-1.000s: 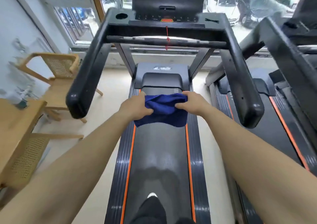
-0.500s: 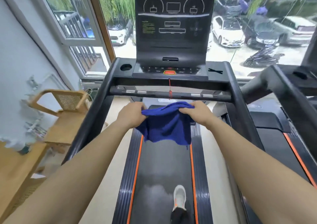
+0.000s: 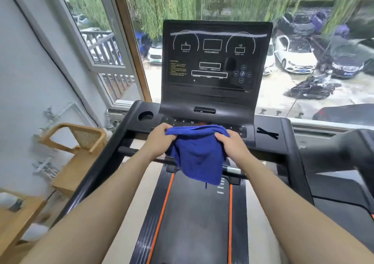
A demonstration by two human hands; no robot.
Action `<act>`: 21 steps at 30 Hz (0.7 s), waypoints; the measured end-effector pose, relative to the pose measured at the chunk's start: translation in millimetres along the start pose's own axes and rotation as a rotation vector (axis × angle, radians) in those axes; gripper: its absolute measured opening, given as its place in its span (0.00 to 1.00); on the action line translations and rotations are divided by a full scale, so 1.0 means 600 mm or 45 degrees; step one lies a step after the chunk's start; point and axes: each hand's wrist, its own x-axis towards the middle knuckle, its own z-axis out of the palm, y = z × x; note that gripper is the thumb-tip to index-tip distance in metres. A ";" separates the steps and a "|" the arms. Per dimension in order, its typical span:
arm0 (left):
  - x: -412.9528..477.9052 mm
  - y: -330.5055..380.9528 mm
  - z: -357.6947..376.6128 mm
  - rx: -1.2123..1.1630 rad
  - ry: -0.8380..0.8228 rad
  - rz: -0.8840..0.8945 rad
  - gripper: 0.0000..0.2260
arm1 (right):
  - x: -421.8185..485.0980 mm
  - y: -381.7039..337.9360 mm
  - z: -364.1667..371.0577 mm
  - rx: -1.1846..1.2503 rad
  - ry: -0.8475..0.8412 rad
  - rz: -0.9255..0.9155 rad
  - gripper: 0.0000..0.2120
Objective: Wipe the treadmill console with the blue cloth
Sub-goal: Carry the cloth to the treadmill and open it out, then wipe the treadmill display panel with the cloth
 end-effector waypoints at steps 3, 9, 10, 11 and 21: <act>0.062 0.013 0.014 -0.102 0.009 -0.033 0.02 | 0.064 -0.004 -0.005 0.036 0.042 0.035 0.10; 0.204 0.030 0.019 -0.100 -0.030 -0.035 0.05 | 0.187 -0.035 -0.001 0.163 0.137 0.025 0.10; 0.230 0.033 0.018 -0.130 -0.028 -0.040 0.06 | 0.207 -0.043 0.001 0.192 0.145 0.040 0.10; 0.255 0.035 0.015 -0.174 -0.025 -0.055 0.07 | 0.227 -0.051 0.005 0.227 0.155 0.055 0.09; 0.452 0.035 -0.030 -0.625 -0.030 -0.030 0.05 | 0.398 -0.120 0.095 0.372 0.284 0.099 0.09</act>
